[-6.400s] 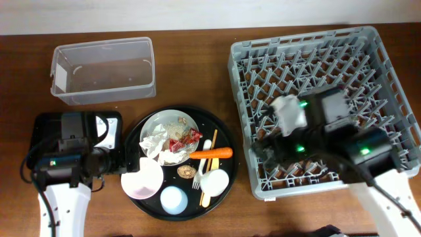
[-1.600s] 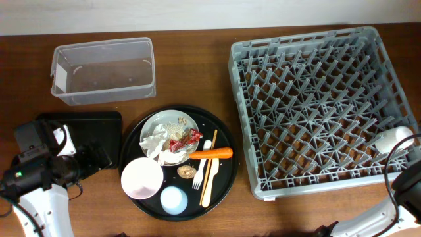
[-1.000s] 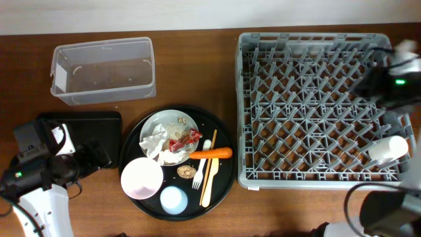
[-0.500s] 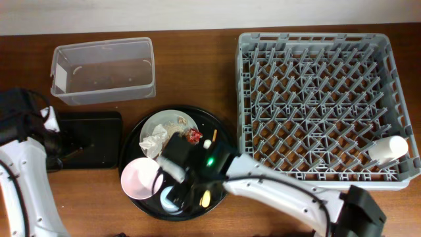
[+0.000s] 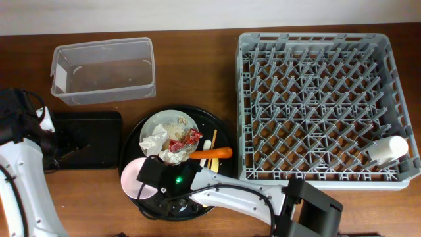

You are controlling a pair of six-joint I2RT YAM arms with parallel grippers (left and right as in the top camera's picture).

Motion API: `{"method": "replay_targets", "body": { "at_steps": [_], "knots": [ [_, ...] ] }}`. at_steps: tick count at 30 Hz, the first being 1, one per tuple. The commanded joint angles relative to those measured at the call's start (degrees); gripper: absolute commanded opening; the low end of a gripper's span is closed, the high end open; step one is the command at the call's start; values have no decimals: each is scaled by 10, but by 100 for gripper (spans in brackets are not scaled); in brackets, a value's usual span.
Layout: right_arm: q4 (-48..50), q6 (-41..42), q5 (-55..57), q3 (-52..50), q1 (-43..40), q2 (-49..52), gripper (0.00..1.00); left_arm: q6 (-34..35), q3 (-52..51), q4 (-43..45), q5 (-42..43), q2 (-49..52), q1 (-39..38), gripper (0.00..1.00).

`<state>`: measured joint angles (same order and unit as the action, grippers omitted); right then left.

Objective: Sort waste into correct bins and load items into the dishwasher rack
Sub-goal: 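Grasp the light blue cup on the round tray with the right gripper, then place the light blue cup upside down in the rack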

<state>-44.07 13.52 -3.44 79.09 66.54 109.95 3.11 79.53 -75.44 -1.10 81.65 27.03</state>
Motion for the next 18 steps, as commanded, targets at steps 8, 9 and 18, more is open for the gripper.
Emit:
{"method": "replay_targets", "body": {
  "at_steps": [8,9,18],
  "knots": [
    [-219,3,60,196,-130,-94,52,7,9,1,-2,-1,2,99],
    [-249,3,78,233,-181,-107,52,7,9,1,-2,-1,2,99],
    [-257,-63,-6,263,-847,-109,52,7,9,1,-2,-1,2,99]
  ]
}}
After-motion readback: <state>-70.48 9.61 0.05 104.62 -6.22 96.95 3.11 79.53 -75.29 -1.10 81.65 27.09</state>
